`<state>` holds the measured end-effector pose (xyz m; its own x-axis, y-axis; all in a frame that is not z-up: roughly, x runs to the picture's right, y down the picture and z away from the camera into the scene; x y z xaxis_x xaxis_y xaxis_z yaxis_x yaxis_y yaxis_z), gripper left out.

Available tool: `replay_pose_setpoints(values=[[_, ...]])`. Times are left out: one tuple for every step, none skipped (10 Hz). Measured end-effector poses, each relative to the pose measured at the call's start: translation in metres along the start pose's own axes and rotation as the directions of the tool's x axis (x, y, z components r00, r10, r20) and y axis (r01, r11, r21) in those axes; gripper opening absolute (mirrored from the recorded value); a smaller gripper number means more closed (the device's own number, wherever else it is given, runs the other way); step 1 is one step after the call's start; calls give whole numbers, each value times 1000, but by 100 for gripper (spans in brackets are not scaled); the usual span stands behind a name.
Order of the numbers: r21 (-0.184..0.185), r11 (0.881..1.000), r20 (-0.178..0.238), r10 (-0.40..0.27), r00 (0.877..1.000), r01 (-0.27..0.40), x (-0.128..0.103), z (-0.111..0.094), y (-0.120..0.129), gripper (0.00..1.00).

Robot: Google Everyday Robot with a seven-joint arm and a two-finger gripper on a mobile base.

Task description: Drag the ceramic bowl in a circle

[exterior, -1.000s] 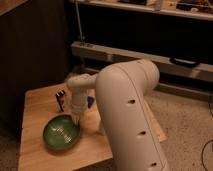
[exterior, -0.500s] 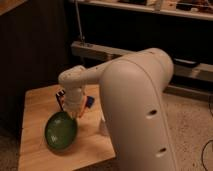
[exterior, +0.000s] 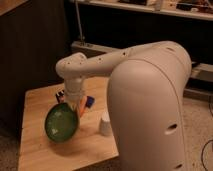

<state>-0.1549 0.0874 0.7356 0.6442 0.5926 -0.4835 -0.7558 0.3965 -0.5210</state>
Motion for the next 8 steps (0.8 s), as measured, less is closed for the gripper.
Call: replay_pose_setpoints(values=[[10,1000,-9,12,1000,-12,2,5,-7,0],[23,999,-10,24,1000,-24,1,18,-14,0],[31,999,-11,31,999,-31,0,29,-19,0],[45,998,-17,43,999,-42,-1,49,-26,0],[56,997,-21,60,998,-59,-1,65,-36,0],[65,995,-28,73,997,-71,2,74,-44,0],[69,994,-31,81,996,-79,6,77,-47,0],[79,993,-38,92,995,-89,16,76,-52,0]])
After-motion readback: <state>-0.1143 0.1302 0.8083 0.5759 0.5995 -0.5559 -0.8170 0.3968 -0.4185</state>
